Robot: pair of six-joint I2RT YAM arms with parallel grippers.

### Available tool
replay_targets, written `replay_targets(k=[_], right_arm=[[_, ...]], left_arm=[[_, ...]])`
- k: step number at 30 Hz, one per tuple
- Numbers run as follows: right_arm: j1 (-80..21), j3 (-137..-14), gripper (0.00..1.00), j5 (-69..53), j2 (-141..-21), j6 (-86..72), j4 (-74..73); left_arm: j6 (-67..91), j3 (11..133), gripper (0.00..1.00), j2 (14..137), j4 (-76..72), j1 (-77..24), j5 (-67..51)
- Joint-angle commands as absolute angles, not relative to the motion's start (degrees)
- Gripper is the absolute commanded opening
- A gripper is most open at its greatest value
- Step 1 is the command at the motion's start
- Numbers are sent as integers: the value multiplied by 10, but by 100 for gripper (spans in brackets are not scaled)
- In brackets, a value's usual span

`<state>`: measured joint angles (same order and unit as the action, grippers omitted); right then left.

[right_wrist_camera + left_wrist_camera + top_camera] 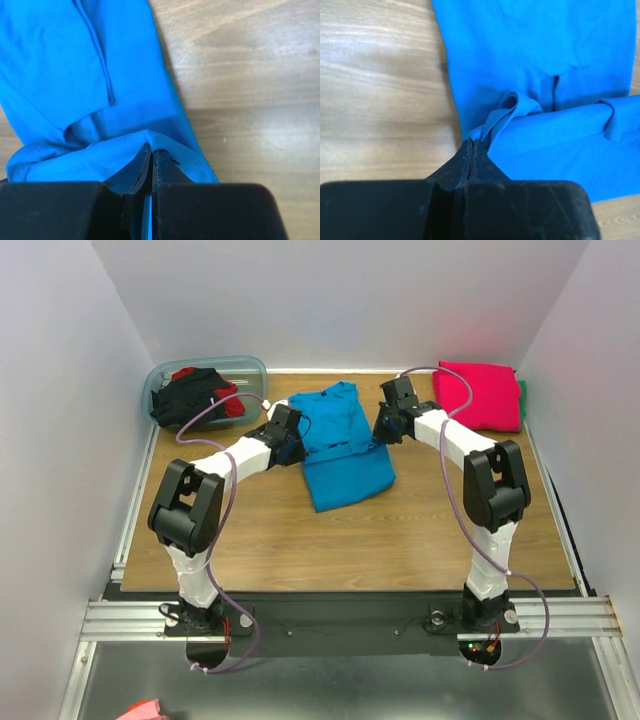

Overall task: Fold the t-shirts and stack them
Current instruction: Fold the tshirt

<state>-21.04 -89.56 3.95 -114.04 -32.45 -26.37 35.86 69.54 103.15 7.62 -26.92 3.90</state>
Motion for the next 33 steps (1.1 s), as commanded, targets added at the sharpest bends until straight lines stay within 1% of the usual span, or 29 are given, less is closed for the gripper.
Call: replay_targets(k=[1,2,3,4,5,6,7,8,9,10,11,12,13,14,15,19,21,26,33], right_arm=[[-195,-942,4,35,-1164,-313,-241],[-194,-947,9,33,-1168,-313,-241],[-193,-951,12,32,-1172,-313,-241],[-193,-961,17,26,-1176,-309,-242],[-192,-963,23,19,-1177,-307,-242],[-192,-962,38,7,-1173,-306,-242],[-192,-960,47,3,-1170,-306,-242],[-192,-956,56,3,-1159,-305,-242],[-192,-948,67,-18,-1153,-303,-243],[-192,-947,72,-22,-1144,-301,-243],[-192,-930,77,-27,-1136,-301,-242],[-192,-921,86,-34,-1114,-298,-242],[-192,-909,92,-48,-1102,-297,-241],[-192,-897,95,-57,-1093,-296,-241],[-193,-870,100,-68,-1072,-295,-240],[-205,-822,100,-154,-1055,-278,-219],[-216,-815,100,-163,-1063,-273,-213],[-242,-854,100,-187,-1128,-266,-202],[-250,-940,100,-178,-1217,-246,-193]], left_arm=[[343,737,0,1048,95,-257,43],[343,741,0,1051,98,-255,43],[344,743,5,1055,99,-253,44],[344,749,15,1056,105,-251,44],[345,751,29,1055,107,-250,46],[345,752,45,1051,107,-250,48],[343,752,53,1048,107,-250,46],[342,752,58,1042,107,-250,44],[342,751,64,1031,107,-250,39],[341,748,67,1024,107,-250,37],[343,741,79,1017,107,-250,35],[345,734,85,1009,106,-250,33],[346,726,96,992,105,-250,31],[348,717,98,983,104,-250,26],[352,696,98,974,98,-251,18],[371,629,98,913,74,-258,-13],[378,583,98,889,64,-265,-14],[400,471,98,799,67,-275,-4],[434,379,98,705,134,-275,54]])
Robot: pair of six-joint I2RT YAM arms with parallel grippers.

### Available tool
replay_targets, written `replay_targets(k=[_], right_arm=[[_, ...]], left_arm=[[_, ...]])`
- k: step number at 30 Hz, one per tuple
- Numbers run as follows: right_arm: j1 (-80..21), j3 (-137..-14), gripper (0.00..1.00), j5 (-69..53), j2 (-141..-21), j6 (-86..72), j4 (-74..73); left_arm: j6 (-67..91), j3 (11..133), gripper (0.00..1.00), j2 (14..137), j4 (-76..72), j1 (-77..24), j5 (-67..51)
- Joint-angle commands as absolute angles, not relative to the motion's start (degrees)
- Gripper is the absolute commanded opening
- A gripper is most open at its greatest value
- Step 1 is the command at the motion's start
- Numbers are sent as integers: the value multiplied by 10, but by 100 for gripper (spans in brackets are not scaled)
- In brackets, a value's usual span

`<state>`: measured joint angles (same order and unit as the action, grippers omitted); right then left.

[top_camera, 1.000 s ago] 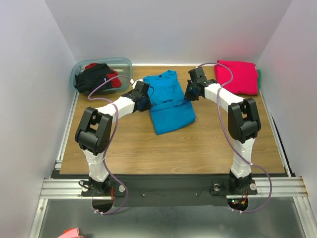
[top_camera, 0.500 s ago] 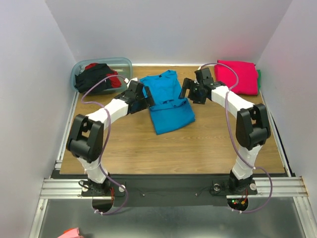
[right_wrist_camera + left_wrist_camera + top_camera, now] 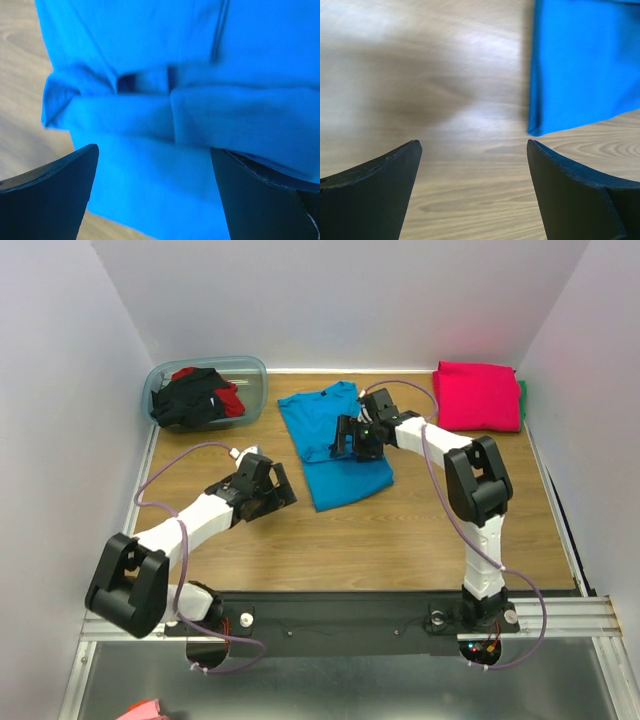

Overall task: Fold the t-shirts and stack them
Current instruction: Fold the tshirt

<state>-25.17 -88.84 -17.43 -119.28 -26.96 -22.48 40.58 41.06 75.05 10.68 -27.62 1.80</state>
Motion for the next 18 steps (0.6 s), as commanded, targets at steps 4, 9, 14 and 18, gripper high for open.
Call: replay_targets(k=[4,9,14,18], right_arm=[[-250,-1004,100,-146,-1264,-235,-194],[-250,-1088,100,-127,-1312,-223,-194],[-250,-1197,100,-117,-1375,-224,-195],[-250,-1228,100,-99,-1357,-206,-195]], left_arm=[[453,355,98,662,136,-275,43],[454,356,98,634,150,-275,54],[454,357,98,628,149,-275,51],[451,357,98,631,139,-275,40]])
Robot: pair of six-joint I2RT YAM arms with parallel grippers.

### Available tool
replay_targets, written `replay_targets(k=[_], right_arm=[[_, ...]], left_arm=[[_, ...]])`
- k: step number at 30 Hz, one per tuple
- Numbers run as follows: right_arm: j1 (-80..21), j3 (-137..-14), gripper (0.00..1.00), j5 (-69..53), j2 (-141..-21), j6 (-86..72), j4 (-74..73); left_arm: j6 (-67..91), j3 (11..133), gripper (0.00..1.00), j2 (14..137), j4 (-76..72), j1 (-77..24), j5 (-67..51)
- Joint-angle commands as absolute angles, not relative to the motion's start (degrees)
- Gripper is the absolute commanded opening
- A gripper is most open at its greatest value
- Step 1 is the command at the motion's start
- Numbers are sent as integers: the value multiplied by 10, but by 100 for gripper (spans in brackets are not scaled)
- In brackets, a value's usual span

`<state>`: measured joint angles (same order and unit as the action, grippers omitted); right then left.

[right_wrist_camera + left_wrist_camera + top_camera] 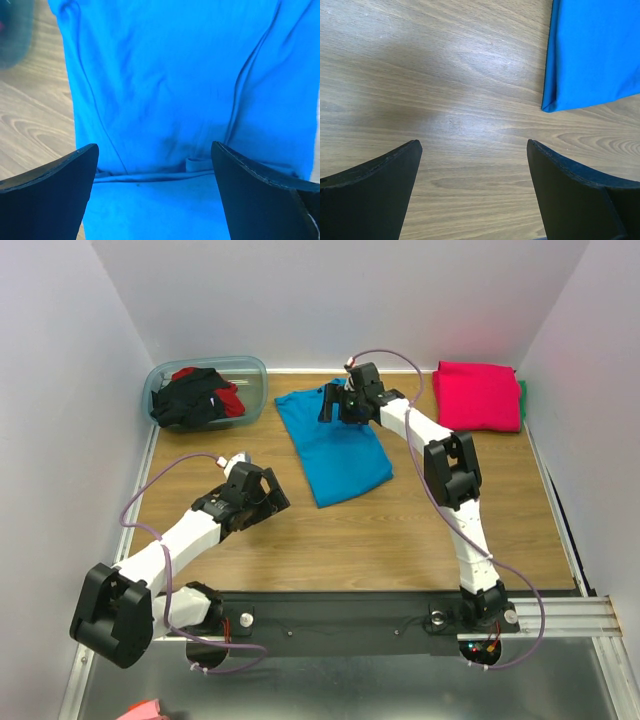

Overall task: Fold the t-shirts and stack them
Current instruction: Fold the tshirt

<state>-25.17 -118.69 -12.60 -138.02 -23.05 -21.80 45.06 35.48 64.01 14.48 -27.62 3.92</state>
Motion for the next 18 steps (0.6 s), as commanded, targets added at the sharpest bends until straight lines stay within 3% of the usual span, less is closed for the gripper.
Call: replay_targets(k=[1,4,13,18], right_arm=[[-250,-1225,100,-92,-1343,-201,-195],[-250,-1153,100,-50,-1268,-189,-195],[-210,-740,100,58,-1006,-283,-195],[-200,-643,97,40,-969,-299,-194]], left_arm=[[451,357,98,634,134,-275,29],[450,352,98,639,100,-276,4],[455,368,98,727,3,-310,-55],[456,405,98,804,-33,-322,-73]])
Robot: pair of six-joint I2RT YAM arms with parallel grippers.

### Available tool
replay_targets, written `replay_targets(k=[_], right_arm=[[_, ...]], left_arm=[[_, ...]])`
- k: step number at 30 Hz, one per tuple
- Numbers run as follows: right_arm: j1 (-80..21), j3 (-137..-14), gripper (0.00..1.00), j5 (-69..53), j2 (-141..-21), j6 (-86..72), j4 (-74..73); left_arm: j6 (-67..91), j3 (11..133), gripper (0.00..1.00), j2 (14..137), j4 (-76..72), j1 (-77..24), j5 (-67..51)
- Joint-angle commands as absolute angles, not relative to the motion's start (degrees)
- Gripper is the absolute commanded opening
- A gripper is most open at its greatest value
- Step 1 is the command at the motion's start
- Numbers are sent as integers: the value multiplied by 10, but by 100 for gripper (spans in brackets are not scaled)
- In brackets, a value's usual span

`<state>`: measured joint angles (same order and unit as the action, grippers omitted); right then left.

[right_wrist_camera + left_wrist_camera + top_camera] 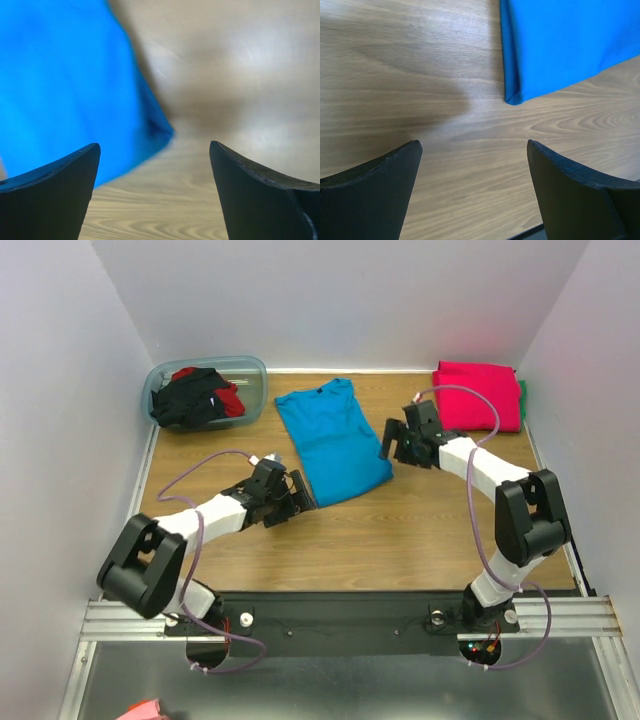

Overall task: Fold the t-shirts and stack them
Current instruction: Fold the tshirt

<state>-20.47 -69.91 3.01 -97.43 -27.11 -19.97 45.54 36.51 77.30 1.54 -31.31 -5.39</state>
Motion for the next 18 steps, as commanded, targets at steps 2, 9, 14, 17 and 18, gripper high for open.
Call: replay_targets(k=[2,9,14,17,18], right_arm=[[-193,-627,92,33,-974,-305,-194],[-169,-620,75,-13,-1024,-330,-154],[-168,-614,67,-37,-1038,-331,-142],[-168,-601,52,-31,-1035,-332,-137],[-168,-599,45,-27,-1035,-330,-136]], left_arm=[[461,410,98,825,-45,-327,-78],[468,442,81,887,-62,-339,-72],[471,449,65,919,-58,-353,-62],[475,454,57,940,-47,-359,-47],[476,455,54,944,-45,-360,-45]])
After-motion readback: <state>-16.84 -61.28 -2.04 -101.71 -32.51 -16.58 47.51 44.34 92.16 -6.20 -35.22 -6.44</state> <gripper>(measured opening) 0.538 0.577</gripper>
